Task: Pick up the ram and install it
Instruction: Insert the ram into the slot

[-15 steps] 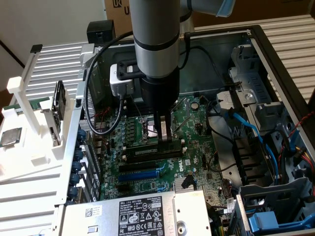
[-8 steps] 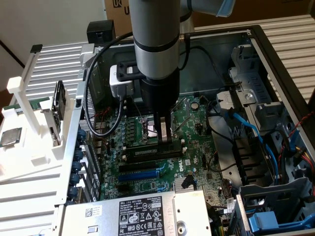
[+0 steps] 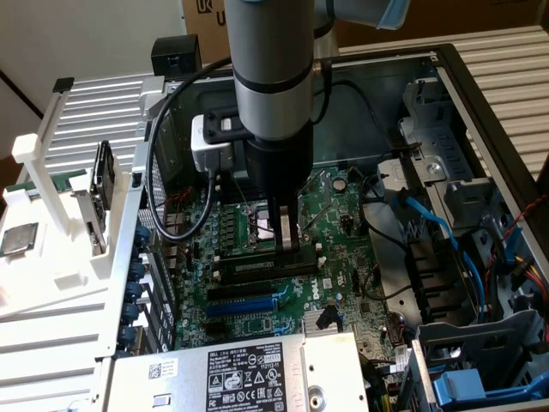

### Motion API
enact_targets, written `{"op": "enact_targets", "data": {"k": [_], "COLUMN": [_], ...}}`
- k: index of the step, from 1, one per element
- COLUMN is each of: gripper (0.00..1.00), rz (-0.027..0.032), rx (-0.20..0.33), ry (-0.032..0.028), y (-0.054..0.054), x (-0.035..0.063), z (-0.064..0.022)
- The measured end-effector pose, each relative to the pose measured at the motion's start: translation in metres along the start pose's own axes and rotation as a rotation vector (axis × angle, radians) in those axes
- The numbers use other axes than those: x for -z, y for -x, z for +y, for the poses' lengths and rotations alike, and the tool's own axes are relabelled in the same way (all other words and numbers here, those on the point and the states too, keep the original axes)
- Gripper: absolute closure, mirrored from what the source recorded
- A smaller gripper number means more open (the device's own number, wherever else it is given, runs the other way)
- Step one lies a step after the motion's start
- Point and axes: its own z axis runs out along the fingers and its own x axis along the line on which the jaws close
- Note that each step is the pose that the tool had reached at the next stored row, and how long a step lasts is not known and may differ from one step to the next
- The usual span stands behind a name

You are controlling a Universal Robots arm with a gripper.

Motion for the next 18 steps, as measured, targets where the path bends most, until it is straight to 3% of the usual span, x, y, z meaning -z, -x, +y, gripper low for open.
{"op": "enact_targets", "data": {"k": [18], "gripper": [0.88], "rz": [-0.0086], "rx": [0.000], "ry": [0.0003], "y": [-0.0009], "x": [-0.0053], "z": [0.0001]}}
